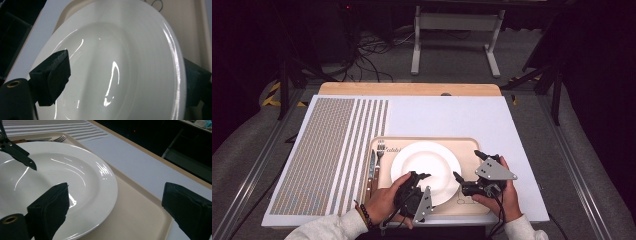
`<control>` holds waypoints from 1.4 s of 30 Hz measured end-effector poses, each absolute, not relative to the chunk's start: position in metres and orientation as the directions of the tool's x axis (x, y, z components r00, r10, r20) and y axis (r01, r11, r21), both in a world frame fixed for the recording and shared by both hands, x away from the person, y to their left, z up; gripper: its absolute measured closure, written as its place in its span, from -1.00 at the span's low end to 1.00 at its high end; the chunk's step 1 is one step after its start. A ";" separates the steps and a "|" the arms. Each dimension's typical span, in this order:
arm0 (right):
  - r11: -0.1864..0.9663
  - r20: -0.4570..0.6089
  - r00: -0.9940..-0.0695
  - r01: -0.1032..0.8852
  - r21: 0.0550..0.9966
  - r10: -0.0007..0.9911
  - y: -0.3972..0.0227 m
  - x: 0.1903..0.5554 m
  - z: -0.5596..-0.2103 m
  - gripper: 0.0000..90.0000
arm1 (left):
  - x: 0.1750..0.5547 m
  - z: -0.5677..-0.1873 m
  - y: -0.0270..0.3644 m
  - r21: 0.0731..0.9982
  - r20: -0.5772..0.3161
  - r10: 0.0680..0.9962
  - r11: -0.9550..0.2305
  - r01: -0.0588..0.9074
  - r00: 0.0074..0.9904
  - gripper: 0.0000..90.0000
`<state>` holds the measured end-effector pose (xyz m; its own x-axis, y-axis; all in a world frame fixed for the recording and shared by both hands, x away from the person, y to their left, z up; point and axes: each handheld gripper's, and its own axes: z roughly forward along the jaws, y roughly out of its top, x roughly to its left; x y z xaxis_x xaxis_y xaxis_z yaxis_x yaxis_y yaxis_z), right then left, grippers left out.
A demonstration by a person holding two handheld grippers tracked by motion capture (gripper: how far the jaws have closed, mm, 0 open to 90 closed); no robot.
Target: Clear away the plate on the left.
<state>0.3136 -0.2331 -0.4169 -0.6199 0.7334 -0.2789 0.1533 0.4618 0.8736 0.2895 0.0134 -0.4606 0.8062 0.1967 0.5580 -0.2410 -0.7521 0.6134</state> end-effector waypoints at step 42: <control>0.464 -0.280 -0.627 0.148 0.873 0.727 -0.231 0.313 -0.417 -0.81 | 0.287 -0.432 0.031 0.785 0.376 0.236 -0.594 -0.173 0.896 -0.72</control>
